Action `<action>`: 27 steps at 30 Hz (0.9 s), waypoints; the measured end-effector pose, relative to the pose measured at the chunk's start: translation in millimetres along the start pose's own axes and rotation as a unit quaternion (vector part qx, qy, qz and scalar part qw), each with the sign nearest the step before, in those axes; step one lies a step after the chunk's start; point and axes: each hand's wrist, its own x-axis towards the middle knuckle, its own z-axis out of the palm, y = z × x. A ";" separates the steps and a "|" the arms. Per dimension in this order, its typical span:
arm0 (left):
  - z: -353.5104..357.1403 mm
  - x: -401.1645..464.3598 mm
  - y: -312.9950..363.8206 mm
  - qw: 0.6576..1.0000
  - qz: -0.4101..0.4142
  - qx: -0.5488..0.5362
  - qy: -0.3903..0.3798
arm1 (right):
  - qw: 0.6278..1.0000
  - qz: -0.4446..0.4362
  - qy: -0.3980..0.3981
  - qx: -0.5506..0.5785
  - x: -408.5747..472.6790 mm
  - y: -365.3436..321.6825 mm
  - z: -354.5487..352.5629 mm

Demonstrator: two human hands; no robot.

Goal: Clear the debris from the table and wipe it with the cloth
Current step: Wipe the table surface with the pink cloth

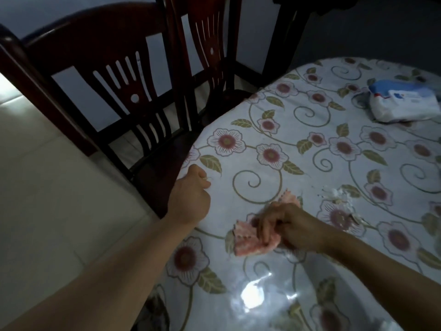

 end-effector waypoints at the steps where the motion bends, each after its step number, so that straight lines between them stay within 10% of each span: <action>1: -5.1 -5.3 -1.7 1.000 -0.013 -0.006 0.006 | 1.000 0.013 0.016 0.019 -0.3 -5.6 -4.9; 12: -29.7 -40.4 -13.2 0.995 -0.090 -0.004 0.044 | 0.967 -0.100 0.183 -0.143 138.4 -43.3 48.4; 27: -20.6 -74.0 -2.4 0.989 -0.035 0.115 -0.083 | 0.991 -0.011 0.095 -0.095 -61.8 -16.7 93.6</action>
